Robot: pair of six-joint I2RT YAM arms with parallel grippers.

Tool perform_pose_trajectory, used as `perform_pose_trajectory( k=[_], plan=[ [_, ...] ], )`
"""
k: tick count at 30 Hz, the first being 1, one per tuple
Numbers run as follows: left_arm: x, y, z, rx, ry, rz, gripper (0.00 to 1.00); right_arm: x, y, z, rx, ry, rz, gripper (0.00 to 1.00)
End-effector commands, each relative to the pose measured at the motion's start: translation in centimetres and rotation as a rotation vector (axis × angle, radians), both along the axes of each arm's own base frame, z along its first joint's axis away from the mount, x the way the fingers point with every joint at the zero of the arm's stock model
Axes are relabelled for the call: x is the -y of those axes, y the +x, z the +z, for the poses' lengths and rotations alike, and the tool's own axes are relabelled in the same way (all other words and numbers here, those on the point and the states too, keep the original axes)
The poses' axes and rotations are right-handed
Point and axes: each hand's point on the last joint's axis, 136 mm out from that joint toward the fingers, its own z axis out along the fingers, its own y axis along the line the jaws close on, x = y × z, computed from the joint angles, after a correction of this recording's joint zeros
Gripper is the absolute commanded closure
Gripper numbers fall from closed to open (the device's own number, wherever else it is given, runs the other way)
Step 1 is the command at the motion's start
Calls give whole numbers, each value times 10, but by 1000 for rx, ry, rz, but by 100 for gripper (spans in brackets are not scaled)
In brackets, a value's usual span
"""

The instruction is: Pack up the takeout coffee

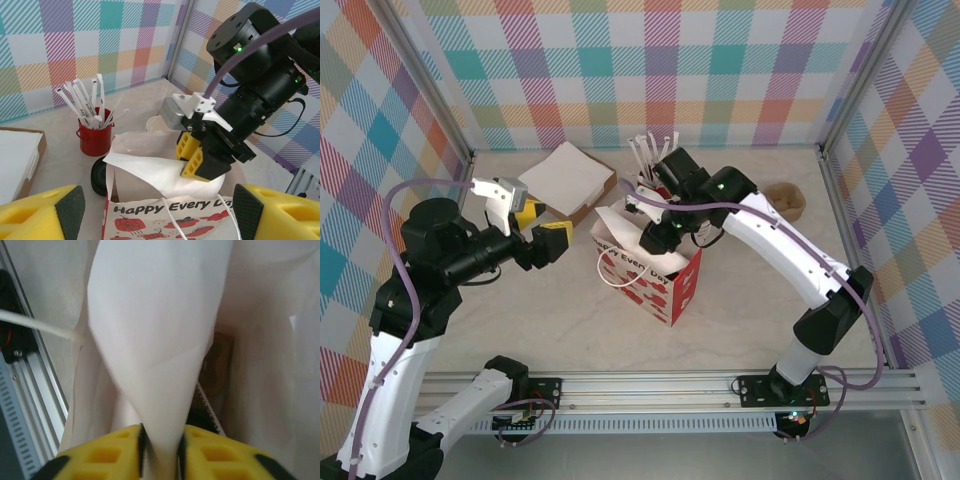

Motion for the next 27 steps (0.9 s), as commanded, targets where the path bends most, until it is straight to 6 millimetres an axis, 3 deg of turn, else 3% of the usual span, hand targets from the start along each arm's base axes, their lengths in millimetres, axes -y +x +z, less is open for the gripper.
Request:
perform_pose_trajectory(
  k=[1,4,11,15,18,23,27],
  plan=[
    [4,-1,-3,-13,-7,-16,21,-2,6,1,17,-8,-23,89],
    [4,-1,-3,-15,-9,-18,21,6,7,-9,4,-69,-39,93],
    [5,1,-6,-21,-6,-19,22,16,6,-43,-51,-183,-47,92],
    [5,2,-7,-24,-3,-17,22,17,5,-52,-79,-211,-41,90],
    [5,3,-8,-25,1,-13,22,16,6,-47,-70,-204,-39,88],
    [3,4,-9,-24,4,-4,22,13,8,-22,-23,-149,-39,78],
    [0,2,-7,-16,2,13,20,15,6,2,21,-105,-47,61]
  ],
)
